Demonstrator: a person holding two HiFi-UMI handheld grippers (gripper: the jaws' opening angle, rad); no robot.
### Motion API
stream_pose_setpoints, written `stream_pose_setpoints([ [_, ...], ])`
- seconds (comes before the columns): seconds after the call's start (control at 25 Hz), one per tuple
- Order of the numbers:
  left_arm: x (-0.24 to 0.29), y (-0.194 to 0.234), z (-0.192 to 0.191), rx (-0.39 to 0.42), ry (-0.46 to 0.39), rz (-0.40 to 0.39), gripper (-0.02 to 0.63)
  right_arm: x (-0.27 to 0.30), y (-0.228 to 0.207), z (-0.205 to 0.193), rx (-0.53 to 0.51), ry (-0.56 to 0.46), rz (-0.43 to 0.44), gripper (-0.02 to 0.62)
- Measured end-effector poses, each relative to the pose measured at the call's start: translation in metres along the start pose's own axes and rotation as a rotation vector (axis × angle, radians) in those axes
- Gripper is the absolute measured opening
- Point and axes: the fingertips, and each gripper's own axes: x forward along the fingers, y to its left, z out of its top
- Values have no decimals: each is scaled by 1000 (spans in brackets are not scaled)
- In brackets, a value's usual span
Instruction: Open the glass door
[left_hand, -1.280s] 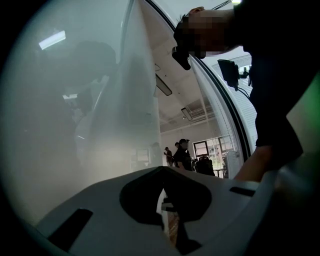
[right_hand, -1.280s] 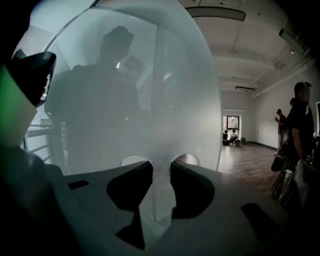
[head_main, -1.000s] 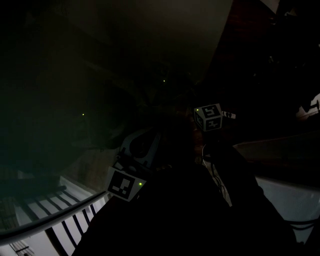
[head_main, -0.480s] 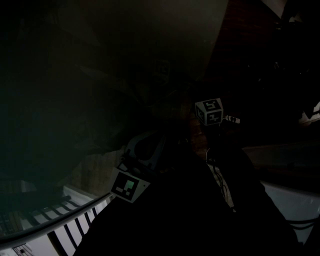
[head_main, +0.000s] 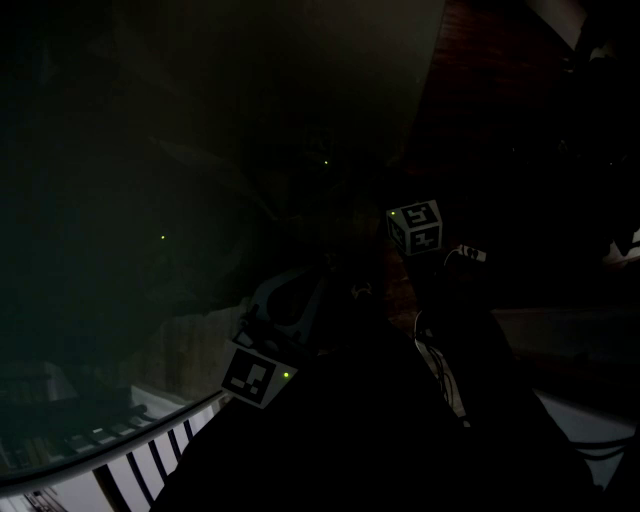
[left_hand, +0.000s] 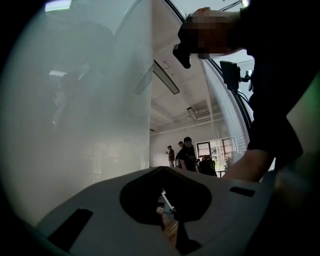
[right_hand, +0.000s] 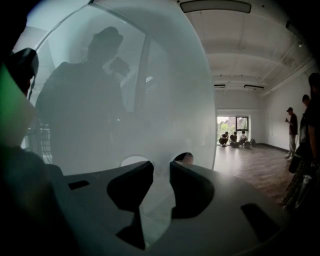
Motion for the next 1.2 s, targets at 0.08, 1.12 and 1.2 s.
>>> stream_pose_setpoints([
  [0.08, 8, 3, 1, 2, 1, 7, 6, 5, 0, 3, -5, -5, 20, 95],
  [1.12, 68, 122, 18, -4, 45, 108, 6, 119, 35, 59, -47, -48, 220, 95],
  [1.2, 75, 139, 16, -12, 47, 117, 6, 136, 36, 62, -50, -42, 230, 95],
])
